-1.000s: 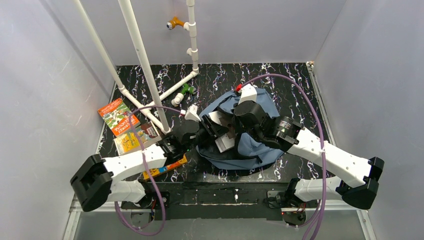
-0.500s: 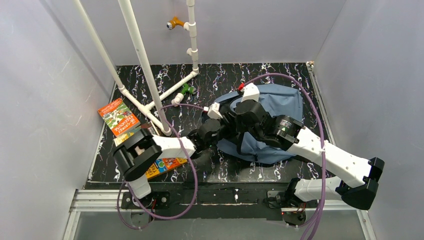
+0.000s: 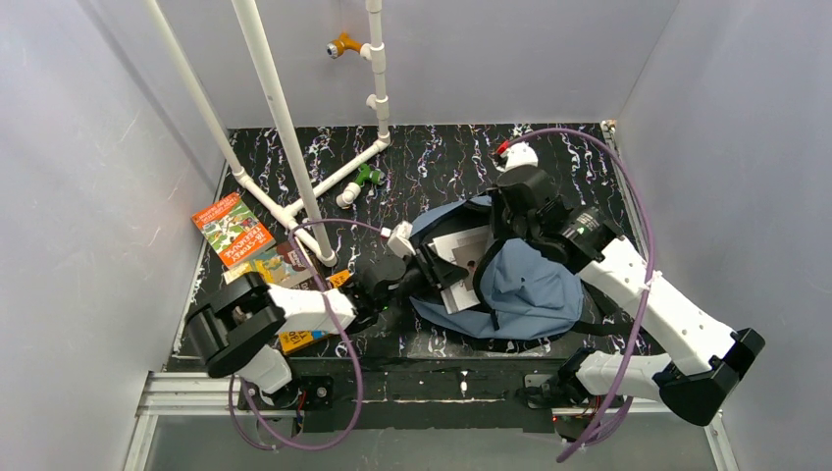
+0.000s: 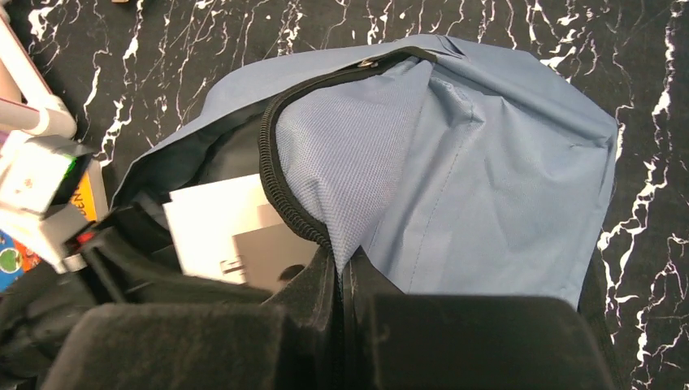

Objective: Pack the student bag
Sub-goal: Place the book in the student bag.

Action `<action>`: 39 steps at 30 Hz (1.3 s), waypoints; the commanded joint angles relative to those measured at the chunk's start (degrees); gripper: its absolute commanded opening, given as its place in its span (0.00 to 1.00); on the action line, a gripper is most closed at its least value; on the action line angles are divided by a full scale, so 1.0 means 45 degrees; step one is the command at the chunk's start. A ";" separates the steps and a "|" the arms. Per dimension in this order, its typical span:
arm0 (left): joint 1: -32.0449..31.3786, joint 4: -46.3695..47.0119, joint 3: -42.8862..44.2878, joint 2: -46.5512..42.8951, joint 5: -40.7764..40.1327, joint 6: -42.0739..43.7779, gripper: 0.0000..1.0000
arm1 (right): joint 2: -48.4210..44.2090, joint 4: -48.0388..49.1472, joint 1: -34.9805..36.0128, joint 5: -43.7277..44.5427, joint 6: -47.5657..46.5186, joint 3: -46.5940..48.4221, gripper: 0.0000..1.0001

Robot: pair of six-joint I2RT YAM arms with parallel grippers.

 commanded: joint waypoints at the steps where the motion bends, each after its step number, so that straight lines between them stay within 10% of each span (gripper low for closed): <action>1: -0.0048 -0.0884 -0.0577 -0.2081 0.0917 0.0837 0.00 | -0.0137 0.1562 -0.1481 -0.2912 -0.1394 0.0397 0.01; 10: 0.0022 -0.2298 0.1352 -0.2287 0.3767 -0.0028 0.00 | 0.0389 0.2550 -0.2028 -0.7334 -0.1653 0.0336 0.01; 16: 0.0015 -0.3321 0.2362 -0.1916 0.1745 -0.0926 0.00 | 0.0546 0.2168 -0.2022 -0.7636 -0.1239 0.0935 0.01; 21: 0.0013 -1.1947 0.3615 -0.4448 -0.2151 -0.0443 0.00 | 0.0963 -0.0210 -0.2017 -0.3948 -0.2491 0.2339 0.01; 25: 0.0063 -1.5917 0.4465 -0.5181 -0.3011 0.0086 0.00 | 0.0278 0.1062 -0.2036 -0.5146 -0.4195 0.1590 0.01; 30: 0.0041 -1.6415 0.4017 -0.6526 -0.3063 0.0462 0.00 | -0.0207 0.2183 -0.2708 -0.7495 -0.4146 0.1022 0.01; 39: 0.0044 -1.5632 0.4294 -0.7535 -0.2579 0.2313 0.00 | 0.2184 -0.2497 -0.3657 -0.9830 -0.2822 0.5580 0.01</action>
